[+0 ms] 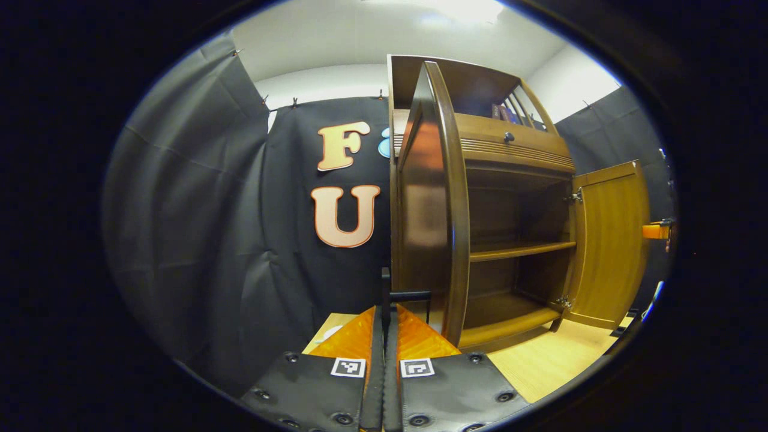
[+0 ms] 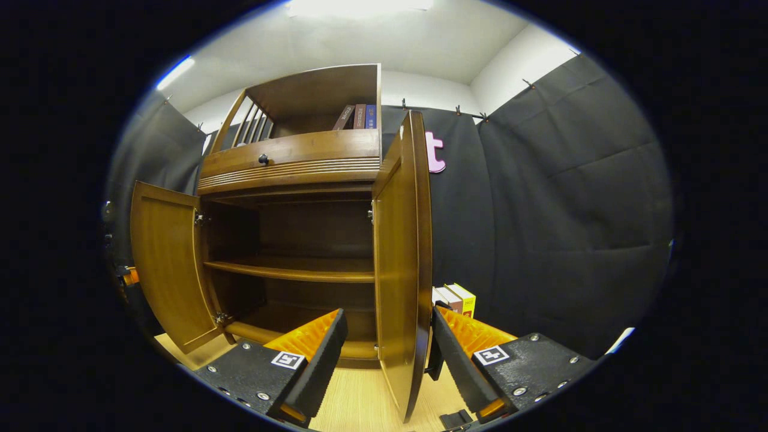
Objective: Open the right door of the double-door shoe cabinet with the right hand, and open the left door with the left hand.
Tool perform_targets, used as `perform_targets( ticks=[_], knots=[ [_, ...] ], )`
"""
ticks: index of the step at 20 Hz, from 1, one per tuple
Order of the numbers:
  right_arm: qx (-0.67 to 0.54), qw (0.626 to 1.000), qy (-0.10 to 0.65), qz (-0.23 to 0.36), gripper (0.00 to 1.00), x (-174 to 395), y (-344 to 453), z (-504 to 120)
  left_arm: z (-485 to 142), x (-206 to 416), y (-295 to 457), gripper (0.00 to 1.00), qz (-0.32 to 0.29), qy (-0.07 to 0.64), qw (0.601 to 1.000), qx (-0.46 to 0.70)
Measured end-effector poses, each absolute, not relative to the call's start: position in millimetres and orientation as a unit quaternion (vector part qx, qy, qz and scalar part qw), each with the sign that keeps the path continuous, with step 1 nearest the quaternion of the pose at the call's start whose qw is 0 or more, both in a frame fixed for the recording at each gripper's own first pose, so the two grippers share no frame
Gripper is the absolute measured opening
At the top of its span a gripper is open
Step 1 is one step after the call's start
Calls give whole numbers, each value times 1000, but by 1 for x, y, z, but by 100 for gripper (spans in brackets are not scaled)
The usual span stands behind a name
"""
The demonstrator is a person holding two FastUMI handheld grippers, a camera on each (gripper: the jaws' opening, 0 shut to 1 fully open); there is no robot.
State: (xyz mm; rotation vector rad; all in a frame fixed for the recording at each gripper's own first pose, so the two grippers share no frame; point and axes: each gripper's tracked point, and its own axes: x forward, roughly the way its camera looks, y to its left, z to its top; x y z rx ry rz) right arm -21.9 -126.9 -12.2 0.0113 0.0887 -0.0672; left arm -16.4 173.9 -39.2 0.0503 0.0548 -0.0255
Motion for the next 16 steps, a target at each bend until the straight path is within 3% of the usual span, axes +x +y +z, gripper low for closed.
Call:
perform_targets(
  ticks=[10,16],
  knots=[
    [-7,997,56,-46,87,-28,-123,-4,-37,-11,211,11,-105,30,993,-36],
    [4,998,50,-49,88,-23,-131,9,-32,-53,215,11,-71,31,997,-24]
  ],
)
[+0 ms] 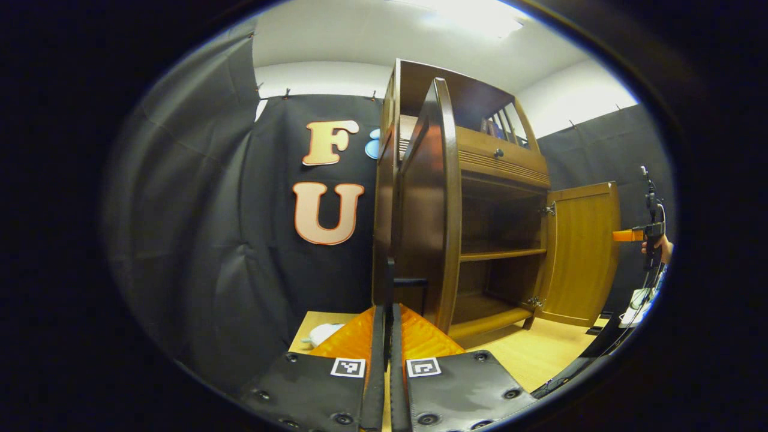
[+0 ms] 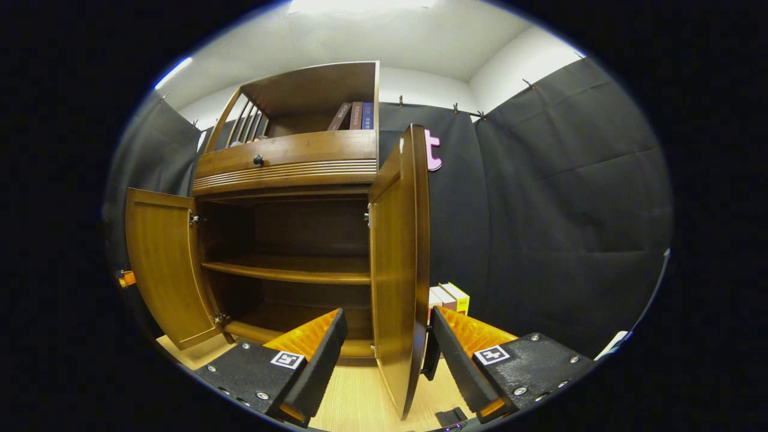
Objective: Open the right door of the double-door shoe cabinet with the right hand, and open the left door with the left hand.
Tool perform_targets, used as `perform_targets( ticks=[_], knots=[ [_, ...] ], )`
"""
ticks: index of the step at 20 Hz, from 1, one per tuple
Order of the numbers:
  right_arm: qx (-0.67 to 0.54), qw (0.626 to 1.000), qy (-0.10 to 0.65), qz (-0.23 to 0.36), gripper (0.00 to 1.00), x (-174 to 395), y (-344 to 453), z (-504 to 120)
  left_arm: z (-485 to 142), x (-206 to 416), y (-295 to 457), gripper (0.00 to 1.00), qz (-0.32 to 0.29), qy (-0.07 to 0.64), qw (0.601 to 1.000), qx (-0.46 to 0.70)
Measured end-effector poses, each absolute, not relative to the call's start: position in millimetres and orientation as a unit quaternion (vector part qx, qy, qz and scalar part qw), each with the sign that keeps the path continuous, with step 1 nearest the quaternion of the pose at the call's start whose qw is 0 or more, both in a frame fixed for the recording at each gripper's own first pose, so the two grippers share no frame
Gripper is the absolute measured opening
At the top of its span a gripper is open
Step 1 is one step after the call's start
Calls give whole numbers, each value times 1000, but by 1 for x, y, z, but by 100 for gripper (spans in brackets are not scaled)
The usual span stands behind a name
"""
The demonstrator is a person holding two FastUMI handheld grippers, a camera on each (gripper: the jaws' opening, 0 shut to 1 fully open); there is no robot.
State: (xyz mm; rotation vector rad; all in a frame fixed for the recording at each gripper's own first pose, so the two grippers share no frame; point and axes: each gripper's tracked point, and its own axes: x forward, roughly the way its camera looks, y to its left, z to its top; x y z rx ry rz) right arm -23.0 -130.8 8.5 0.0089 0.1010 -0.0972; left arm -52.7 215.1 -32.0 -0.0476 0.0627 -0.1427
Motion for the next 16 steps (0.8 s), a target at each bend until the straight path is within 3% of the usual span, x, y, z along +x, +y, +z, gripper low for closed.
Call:
perform_targets(
  ticks=[1,2,4,5,6,9,10,16],
  knots=[
    [5,998,49,-47,91,-23,-131,11,-24,-63,217,11,-51,26,998,-21],
    [3,998,52,-47,88,-23,-132,9,-12,-73,221,12,-24,18,1000,-8],
    [-4,997,57,-48,94,-23,-135,6,10,-91,215,11,18,5,1000,4],
    [-5,997,58,-48,88,-23,-136,5,23,-93,200,10,30,-4,1000,6],
    [-4,997,56,-48,88,-22,-137,6,29,-92,187,11,40,-3,999,4],
    [5,997,54,-47,94,-23,-139,-2,26,-79,133,11,29,6,999,-30],
    [2,997,57,-46,88,-23,-139,-5,24,-72,121,11,28,10,999,-42],
    [7,998,42,-37,91,-20,-132,-15,8,-37,90,11,65,15,997,-31]
  ],
)
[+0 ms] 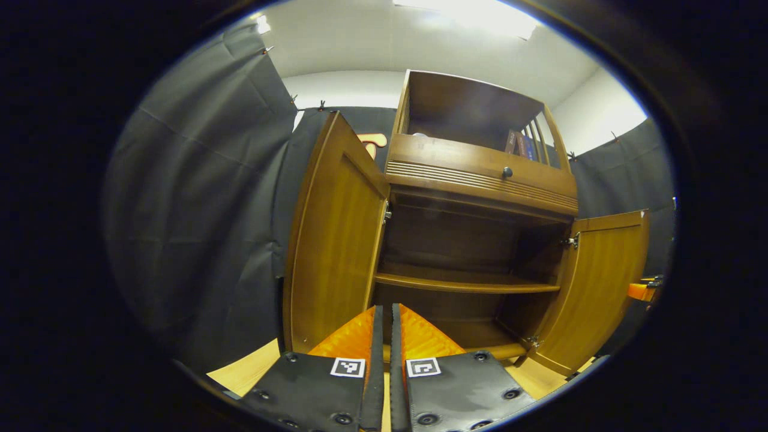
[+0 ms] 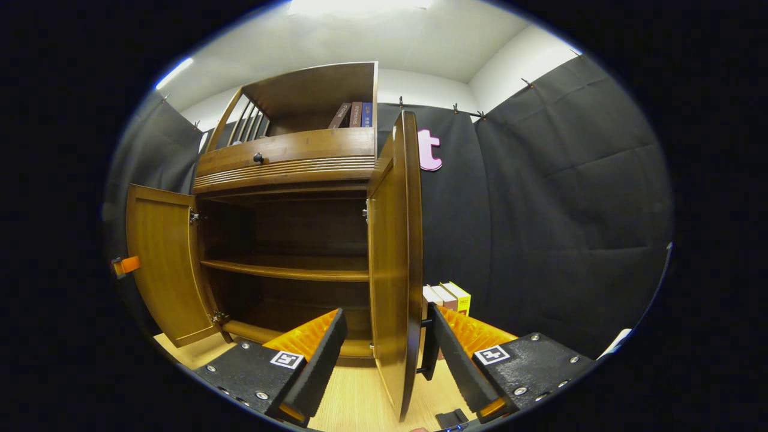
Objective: Open the right door of the double-door shoe cabinet with the right hand, and open the left door with the left hand.
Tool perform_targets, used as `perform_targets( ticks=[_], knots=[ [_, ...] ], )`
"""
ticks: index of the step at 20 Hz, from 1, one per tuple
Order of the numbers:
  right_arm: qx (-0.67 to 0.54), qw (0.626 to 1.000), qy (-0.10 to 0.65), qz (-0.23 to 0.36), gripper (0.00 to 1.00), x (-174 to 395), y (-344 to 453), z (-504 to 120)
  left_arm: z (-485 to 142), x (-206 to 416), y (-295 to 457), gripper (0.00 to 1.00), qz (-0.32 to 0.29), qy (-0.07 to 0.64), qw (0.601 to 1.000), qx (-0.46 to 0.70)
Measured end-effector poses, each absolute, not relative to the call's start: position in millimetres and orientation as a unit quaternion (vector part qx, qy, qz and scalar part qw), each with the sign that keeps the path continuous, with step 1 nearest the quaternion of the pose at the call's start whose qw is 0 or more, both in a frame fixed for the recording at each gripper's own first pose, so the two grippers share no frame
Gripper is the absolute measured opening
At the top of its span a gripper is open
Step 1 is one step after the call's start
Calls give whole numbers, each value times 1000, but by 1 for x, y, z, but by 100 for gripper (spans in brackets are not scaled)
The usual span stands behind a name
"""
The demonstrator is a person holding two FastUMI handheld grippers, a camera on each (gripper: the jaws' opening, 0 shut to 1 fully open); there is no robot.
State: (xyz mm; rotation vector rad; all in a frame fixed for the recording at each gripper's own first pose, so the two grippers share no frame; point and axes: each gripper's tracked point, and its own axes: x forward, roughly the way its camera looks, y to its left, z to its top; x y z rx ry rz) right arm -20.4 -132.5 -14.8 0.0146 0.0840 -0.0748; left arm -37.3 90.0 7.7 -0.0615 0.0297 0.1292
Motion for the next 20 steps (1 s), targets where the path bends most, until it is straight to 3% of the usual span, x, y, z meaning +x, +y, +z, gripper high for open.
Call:
perform_targets(
  ticks=[3,4,8,11,12,16,20],
  knots=[
    [0,999,36,-36,88,-15,-135,-23,3,-26,75,14,45,26,999,-11],
    [-3,999,35,-35,88,-15,-133,-26,-1,-23,75,10,49,31,998,-11],
    [13,999,35,-25,88,-13,-126,-32,-10,-20,56,65,45,21,999,-17],
    [11,999,28,-28,88,-9,-130,-32,-18,-16,36,78,28,26,999,-15],
    [9,999,30,-29,95,-8,-131,-34,-14,-14,32,82,30,22,999,-13],
    [34,998,31,-33,95,-8,-140,-35,-9,-3,25,100,37,7,999,12],
    [46,998,28,-26,95,-11,-141,-33,-10,-3,24,98,36,3,999,16]
  ],
)
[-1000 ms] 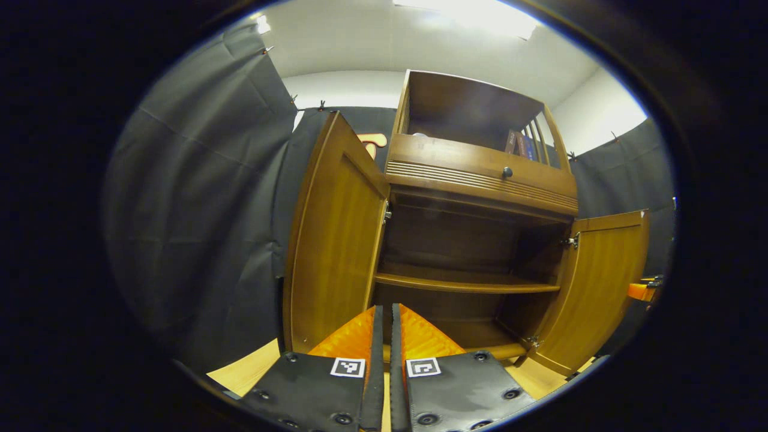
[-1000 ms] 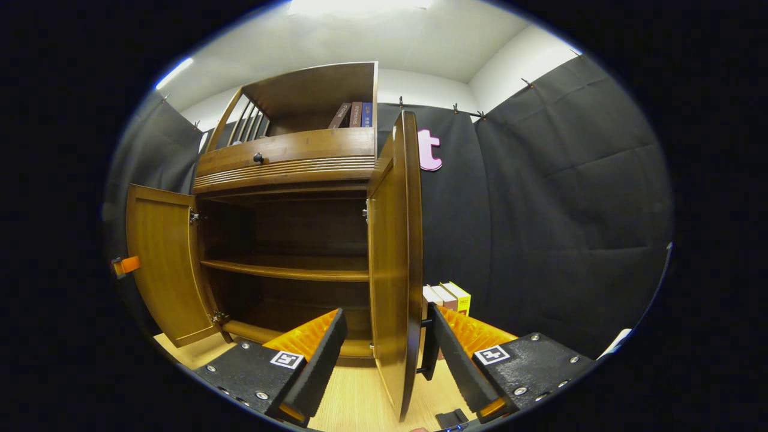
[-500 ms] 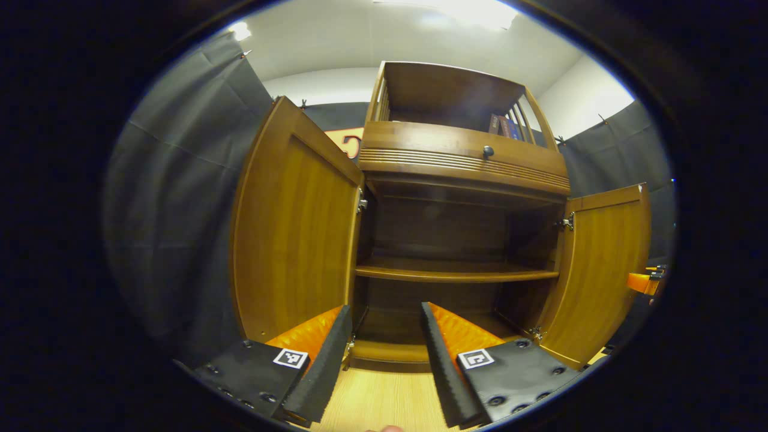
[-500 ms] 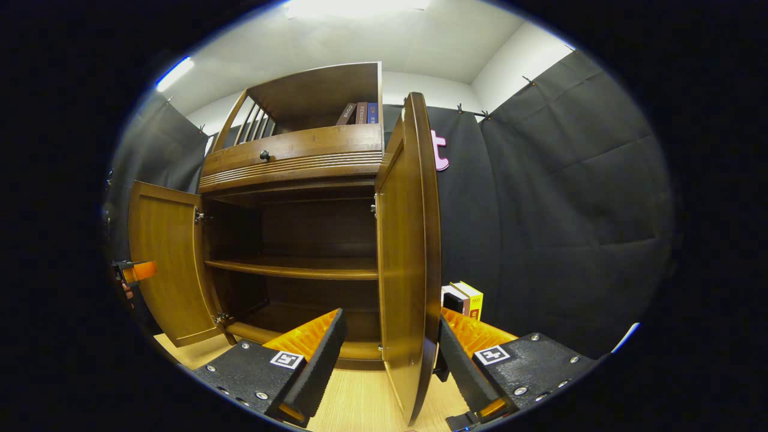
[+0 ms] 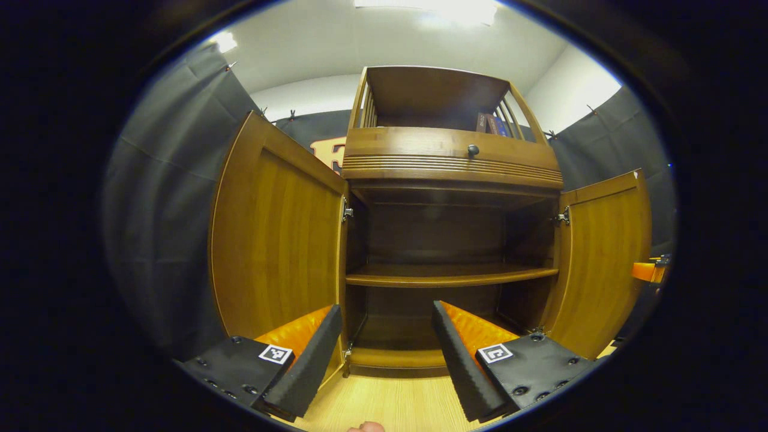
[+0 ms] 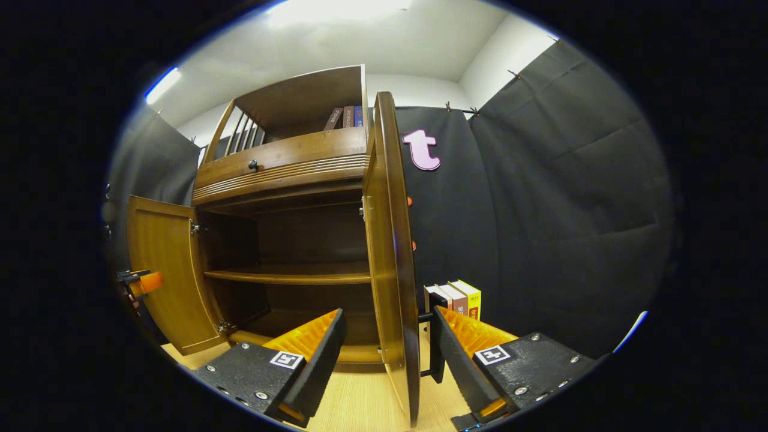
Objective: Open the right door of the double-door shoe cabinet with the right hand, and open the left door with the left hand.
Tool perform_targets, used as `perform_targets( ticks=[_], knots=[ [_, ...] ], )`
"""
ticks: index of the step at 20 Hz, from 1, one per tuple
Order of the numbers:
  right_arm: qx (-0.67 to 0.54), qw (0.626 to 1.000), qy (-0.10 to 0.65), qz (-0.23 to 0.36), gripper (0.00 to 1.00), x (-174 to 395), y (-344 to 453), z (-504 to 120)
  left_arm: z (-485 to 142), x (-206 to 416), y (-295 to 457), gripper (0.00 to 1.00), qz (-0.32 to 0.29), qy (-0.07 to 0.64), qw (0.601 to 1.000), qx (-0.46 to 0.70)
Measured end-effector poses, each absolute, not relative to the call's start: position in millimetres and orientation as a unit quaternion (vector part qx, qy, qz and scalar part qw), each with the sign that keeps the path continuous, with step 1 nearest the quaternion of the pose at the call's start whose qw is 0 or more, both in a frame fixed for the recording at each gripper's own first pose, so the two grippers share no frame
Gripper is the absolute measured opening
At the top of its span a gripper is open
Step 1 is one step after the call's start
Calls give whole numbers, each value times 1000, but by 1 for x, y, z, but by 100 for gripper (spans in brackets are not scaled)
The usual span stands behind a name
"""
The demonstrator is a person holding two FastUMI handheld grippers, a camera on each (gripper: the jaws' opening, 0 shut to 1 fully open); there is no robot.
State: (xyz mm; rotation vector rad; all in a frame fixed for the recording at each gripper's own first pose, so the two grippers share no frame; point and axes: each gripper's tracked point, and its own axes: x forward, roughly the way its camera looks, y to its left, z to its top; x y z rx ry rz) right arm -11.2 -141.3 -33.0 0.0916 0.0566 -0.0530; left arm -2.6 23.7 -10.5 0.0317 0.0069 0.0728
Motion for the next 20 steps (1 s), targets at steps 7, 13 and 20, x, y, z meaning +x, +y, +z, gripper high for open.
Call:
perform_targets(
  ticks=[7,13,20],
  knots=[
    [27,999,31,-13,95,-9,-133,-25,-7,-13,45,98,59,2,998,15],
    [13,1000,27,-2,95,-6,-122,-22,-5,-11,55,98,78,-1,997,-2],
    [20,1000,23,-10,97,-5,-123,-22,-14,-9,56,98,73,11,997,1]
  ],
)
